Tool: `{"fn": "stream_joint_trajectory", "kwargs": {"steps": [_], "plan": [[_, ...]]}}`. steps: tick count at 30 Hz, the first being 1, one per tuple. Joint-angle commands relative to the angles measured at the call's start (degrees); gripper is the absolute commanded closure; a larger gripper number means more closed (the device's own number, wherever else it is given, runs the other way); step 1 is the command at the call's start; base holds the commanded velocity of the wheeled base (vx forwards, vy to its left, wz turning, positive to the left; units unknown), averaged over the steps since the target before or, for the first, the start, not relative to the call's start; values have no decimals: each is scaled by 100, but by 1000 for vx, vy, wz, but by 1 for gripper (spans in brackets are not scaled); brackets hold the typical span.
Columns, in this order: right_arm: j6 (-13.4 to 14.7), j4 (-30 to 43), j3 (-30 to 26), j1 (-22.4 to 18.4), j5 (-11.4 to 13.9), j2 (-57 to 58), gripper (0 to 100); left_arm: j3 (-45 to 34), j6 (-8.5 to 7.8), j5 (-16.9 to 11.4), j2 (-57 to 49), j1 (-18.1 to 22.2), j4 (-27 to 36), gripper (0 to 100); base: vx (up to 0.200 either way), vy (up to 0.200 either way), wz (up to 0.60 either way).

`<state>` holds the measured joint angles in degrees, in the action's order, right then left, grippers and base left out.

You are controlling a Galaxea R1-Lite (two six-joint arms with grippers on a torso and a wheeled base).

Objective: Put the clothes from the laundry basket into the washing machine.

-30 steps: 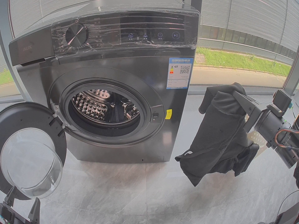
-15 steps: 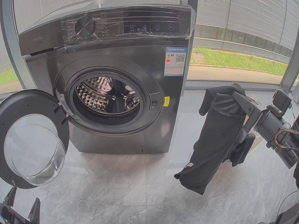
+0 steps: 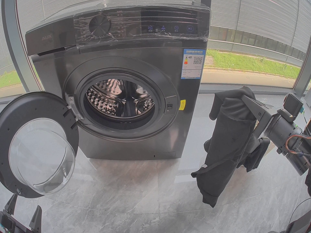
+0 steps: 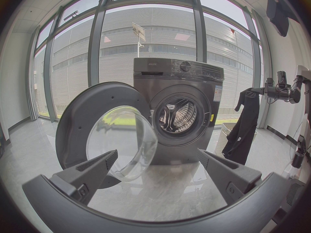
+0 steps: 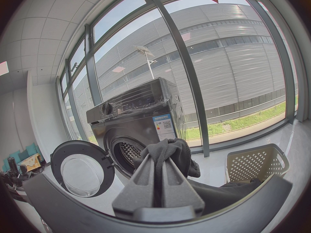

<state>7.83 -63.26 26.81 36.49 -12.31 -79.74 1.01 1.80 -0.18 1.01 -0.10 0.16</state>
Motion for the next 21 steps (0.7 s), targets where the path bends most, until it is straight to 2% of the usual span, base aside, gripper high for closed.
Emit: {"fn": "stream_joint_trajectory", "kwargs": {"steps": [1,6,21], "plan": [[0,-2,-9,8,1,-15,100,-92,4,9,-101,1,2,0,0,200,0],[0,-2,-9,8,1,-15,100,-92,4,9,-101,1,2,0,0,200,0],[0,-11,-9,87,10,-15,100,-92,4,9,-101,1,2,0,0,0,0]]}}
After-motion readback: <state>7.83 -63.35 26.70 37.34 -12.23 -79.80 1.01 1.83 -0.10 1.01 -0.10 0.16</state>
